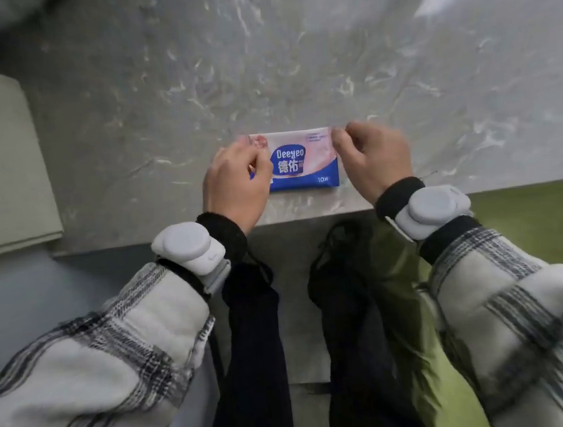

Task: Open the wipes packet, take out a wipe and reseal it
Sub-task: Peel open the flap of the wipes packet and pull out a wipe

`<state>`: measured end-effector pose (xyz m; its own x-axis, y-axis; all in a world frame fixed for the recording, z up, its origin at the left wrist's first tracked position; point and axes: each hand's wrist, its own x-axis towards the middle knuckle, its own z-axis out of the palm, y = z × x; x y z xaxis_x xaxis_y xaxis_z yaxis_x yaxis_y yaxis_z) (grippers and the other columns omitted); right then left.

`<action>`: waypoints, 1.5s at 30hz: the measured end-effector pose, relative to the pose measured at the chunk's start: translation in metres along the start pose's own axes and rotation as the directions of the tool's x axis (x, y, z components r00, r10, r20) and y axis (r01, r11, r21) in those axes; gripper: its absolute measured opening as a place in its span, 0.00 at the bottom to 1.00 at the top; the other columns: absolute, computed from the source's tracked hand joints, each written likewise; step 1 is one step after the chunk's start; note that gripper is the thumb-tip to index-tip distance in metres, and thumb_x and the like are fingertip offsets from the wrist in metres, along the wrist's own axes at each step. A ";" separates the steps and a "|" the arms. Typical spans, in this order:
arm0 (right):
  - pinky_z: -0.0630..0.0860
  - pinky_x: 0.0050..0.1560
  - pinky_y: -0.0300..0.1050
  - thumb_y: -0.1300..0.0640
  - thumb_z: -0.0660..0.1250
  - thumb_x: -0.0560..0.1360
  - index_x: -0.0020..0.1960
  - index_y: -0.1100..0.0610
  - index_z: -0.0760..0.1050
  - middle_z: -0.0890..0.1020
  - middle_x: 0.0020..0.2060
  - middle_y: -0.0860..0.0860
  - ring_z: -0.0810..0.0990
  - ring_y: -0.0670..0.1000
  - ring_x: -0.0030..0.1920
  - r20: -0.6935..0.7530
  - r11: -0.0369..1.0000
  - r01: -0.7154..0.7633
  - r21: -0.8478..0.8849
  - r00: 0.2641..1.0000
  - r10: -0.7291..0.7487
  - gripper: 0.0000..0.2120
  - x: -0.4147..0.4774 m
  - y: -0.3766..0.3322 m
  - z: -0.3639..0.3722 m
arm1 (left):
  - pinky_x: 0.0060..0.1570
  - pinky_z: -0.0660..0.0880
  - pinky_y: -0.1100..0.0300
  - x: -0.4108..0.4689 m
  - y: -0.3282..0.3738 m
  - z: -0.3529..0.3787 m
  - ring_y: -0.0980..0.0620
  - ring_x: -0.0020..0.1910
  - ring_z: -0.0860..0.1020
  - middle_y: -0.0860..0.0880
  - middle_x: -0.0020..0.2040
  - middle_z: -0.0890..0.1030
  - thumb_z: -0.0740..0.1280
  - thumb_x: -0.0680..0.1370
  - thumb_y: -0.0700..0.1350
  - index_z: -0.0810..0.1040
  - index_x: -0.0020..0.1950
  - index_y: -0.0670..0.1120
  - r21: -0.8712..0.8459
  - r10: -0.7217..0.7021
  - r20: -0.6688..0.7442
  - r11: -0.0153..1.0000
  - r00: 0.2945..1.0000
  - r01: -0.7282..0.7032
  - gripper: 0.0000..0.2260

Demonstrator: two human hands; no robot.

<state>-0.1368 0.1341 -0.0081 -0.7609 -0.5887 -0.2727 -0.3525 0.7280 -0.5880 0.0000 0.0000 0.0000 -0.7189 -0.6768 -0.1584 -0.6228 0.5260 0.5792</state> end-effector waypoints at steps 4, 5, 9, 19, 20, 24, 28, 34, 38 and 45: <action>0.57 0.36 0.44 0.49 0.58 0.75 0.31 0.56 0.63 0.67 0.28 0.51 0.66 0.53 0.34 -0.091 0.999 -0.003 0.055 0.996 0.008 0.17 0.013 0.023 0.022 | 0.39 0.66 0.56 -0.001 -0.013 0.032 0.44 0.38 0.72 0.43 0.36 0.77 0.63 0.75 0.39 0.74 0.38 0.41 0.030 0.103 -0.089 0.994 0.991 -0.101 0.06; 0.57 0.37 0.44 0.49 0.58 0.74 0.31 0.56 0.62 0.67 0.28 0.51 0.66 0.53 0.34 -0.098 0.997 0.009 0.073 0.995 -0.002 0.16 0.016 0.028 0.029 | 0.39 0.67 0.55 -0.003 -0.016 0.042 0.44 0.38 0.73 0.43 0.36 0.77 0.63 0.75 0.39 0.75 0.38 0.41 0.021 0.144 -0.096 0.990 0.985 -0.143 0.06; 0.60 0.38 0.45 0.49 0.57 0.74 0.31 0.55 0.61 0.66 0.28 0.51 0.65 0.53 0.33 -0.141 0.996 0.055 0.066 0.989 -0.045 0.16 0.021 0.035 0.045 | 0.38 0.71 0.50 -0.002 -0.020 0.065 0.42 0.35 0.72 0.42 0.35 0.77 0.62 0.76 0.39 0.76 0.38 0.40 0.069 0.251 -0.149 0.968 0.956 -0.243 0.08; 0.61 0.37 0.44 0.51 0.58 0.76 0.32 0.55 0.63 0.67 0.26 0.49 0.64 0.50 0.30 -0.315 0.986 0.159 0.048 0.939 -0.136 0.16 0.029 0.052 0.062 | 0.37 0.69 0.49 0.006 -0.036 0.090 0.43 0.33 0.70 0.43 0.32 0.75 0.62 0.76 0.39 0.76 0.36 0.39 0.010 0.296 -0.280 0.952 0.913 -0.305 0.10; 0.62 0.36 0.45 0.50 0.58 0.76 0.32 0.56 0.65 0.67 0.26 0.48 0.65 0.51 0.30 -0.320 0.986 0.159 0.052 0.938 -0.134 0.16 0.029 0.052 0.062 | 0.37 0.69 0.49 0.006 -0.037 0.090 0.43 0.33 0.70 0.43 0.32 0.75 0.62 0.76 0.39 0.76 0.35 0.39 0.011 0.310 -0.288 0.947 0.906 -0.321 0.10; 0.62 0.36 0.45 0.48 0.57 0.76 0.34 0.56 0.69 0.68 0.25 0.46 0.68 0.51 0.31 -0.322 0.986 0.165 0.037 0.936 -0.144 0.16 0.026 0.051 0.065 | 0.36 0.69 0.47 0.002 -0.037 0.092 0.44 0.33 0.70 0.45 0.32 0.75 0.63 0.76 0.40 0.76 0.36 0.41 0.030 0.329 -0.269 0.942 0.905 -0.334 0.09; 0.60 0.36 0.44 0.48 0.59 0.75 0.33 0.57 0.70 0.72 0.25 0.50 0.69 0.51 0.31 -0.301 0.979 0.194 -0.067 0.931 -0.205 0.16 0.027 0.051 0.067 | 0.37 0.70 0.49 0.001 -0.039 0.096 0.46 0.34 0.71 0.49 0.32 0.76 0.62 0.75 0.42 0.76 0.37 0.44 0.065 0.339 -0.301 0.940 0.891 -0.336 0.08; 0.68 0.37 0.48 0.47 0.59 0.73 0.35 0.57 0.72 0.76 0.27 0.52 0.73 0.57 0.34 -0.319 0.969 0.239 -0.055 0.916 -0.244 0.16 0.022 0.046 0.067 | 0.35 0.66 0.58 -0.005 -0.035 0.094 0.52 0.33 0.73 0.54 0.30 0.75 0.61 0.72 0.49 0.76 0.46 0.52 0.014 0.241 -0.376 0.967 0.895 -0.255 0.07; 0.70 0.38 0.49 0.49 0.60 0.74 0.34 0.57 0.71 0.78 0.31 0.53 0.75 0.59 0.37 -0.316 0.966 0.250 -0.056 0.914 -0.255 0.15 0.020 0.049 0.069 | 0.36 0.67 0.59 -0.013 -0.031 0.095 0.50 0.35 0.75 0.53 0.31 0.77 0.63 0.74 0.48 0.77 0.48 0.51 0.020 0.256 -0.352 0.964 0.900 -0.266 0.05; 0.71 0.46 0.52 0.51 0.61 0.75 0.38 0.58 0.78 0.83 0.39 0.58 0.75 0.60 0.45 -0.268 0.971 0.230 -0.060 0.934 -0.237 0.13 -0.014 0.048 0.064 | 0.45 0.72 0.53 -0.024 -0.022 0.090 0.41 0.41 0.78 0.47 0.39 0.82 0.62 0.76 0.51 0.74 0.43 0.49 0.080 0.217 -0.268 0.976 0.939 -0.203 0.07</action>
<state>-0.1085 0.1549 -0.0810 -0.7729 -0.6283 0.0889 -0.5497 0.5929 -0.5885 0.0037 0.0510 -0.0810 -0.7277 -0.6588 0.1911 -0.4861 0.6919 0.5339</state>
